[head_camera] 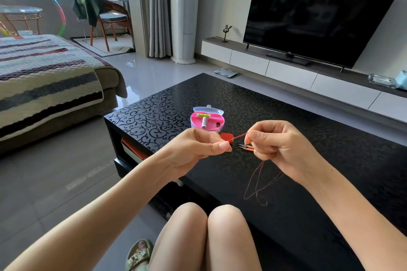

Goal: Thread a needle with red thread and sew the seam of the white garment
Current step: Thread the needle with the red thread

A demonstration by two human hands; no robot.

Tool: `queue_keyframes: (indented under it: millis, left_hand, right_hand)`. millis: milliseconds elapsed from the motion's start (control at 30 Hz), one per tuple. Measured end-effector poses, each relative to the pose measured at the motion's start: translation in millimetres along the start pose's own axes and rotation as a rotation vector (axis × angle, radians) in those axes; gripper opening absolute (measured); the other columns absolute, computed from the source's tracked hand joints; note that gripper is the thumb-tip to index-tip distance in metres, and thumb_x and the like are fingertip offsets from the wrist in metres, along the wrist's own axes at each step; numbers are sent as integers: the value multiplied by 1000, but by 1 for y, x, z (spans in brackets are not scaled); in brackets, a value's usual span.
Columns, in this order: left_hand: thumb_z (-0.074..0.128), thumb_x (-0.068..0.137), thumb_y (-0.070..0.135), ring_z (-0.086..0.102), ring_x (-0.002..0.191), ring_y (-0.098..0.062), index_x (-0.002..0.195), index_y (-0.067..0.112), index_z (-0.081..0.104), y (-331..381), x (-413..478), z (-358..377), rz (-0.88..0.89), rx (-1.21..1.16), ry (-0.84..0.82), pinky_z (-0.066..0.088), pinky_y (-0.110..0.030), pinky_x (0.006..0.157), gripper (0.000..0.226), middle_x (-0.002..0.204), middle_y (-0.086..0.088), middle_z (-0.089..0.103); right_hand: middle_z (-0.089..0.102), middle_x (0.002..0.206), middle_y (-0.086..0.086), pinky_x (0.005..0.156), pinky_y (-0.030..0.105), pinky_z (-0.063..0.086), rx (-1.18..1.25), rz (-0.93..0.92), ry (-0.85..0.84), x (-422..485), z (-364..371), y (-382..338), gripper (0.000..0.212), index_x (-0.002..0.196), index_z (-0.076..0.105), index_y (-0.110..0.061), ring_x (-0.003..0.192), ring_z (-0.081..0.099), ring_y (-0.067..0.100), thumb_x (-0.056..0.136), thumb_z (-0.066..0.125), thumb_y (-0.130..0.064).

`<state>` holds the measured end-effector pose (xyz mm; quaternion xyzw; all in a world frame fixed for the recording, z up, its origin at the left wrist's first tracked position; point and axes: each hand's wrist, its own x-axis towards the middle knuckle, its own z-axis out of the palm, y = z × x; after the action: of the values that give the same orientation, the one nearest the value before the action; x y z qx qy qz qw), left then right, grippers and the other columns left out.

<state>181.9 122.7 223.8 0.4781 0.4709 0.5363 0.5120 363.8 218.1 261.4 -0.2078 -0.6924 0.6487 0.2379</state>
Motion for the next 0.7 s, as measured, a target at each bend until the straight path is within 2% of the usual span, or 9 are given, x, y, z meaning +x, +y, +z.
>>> queue_keyframes:
  millis: [67,133,200,300,433,500,567,600,700]
  left_hand:
    - [88,43,29,48,58,-2,47,16,67,-2,1,-1,-36,-84,30,32,-22,63,26,57,9,53]
    - [95,38,34,46,58,-2,43,18,60,-2,1,-1,-49,-143,16,29,-25,64,39,60,8,47]
    - [95,36,44,48,57,1,41,20,59,0,-1,1,-46,-183,-40,28,-27,67,43,59,12,49]
    - [90,47,45,54,59,3,49,23,68,6,-7,10,-6,-247,-88,29,-27,68,31,61,15,60]
    - [80,70,29,52,63,-7,67,20,75,4,0,20,28,-343,185,30,-25,65,11,64,6,62]
    - [78,75,25,55,78,-15,79,13,78,-2,3,26,93,-294,339,37,-26,72,12,77,-2,64]
    - [75,74,24,57,87,-18,84,12,78,-7,2,27,220,-173,431,45,-28,78,16,83,1,64]
    - [74,75,26,57,87,-16,84,17,78,-9,1,27,313,-4,471,47,-29,79,14,81,7,64]
    - [67,82,40,45,86,0,87,32,77,-21,4,10,630,729,573,37,-33,82,14,84,18,63]
  right_hand:
    - [27,46,-2,43,21,22,0,25,7,2,1,5,14,64,69,-7,44,21,10,76,67,-14]
    - [27,46,-3,42,20,22,13,42,11,3,3,10,12,68,70,-6,43,20,9,77,69,-15]
    - [27,47,-3,42,20,21,34,39,11,2,9,13,12,76,71,-4,44,20,8,79,70,-15]
    - [31,46,-5,41,18,22,86,26,34,1,21,18,16,79,68,-2,42,22,7,77,64,-17]
    - [41,45,-12,45,19,21,97,-92,108,-4,45,26,14,82,67,-5,42,29,3,82,60,-17]
    - [55,48,-14,47,12,36,-28,-203,167,-7,54,27,11,85,68,-7,44,49,0,89,58,-4]
    - [70,67,-12,64,10,47,-179,-272,211,-8,57,27,17,90,71,-9,67,66,-1,91,57,0]
    - [74,77,-6,70,13,50,-246,-281,223,-9,56,26,16,91,73,-10,77,68,3,91,59,-2]
    - [72,82,10,76,28,51,-356,-219,211,-9,47,22,14,86,74,-8,81,66,22,91,61,-6]
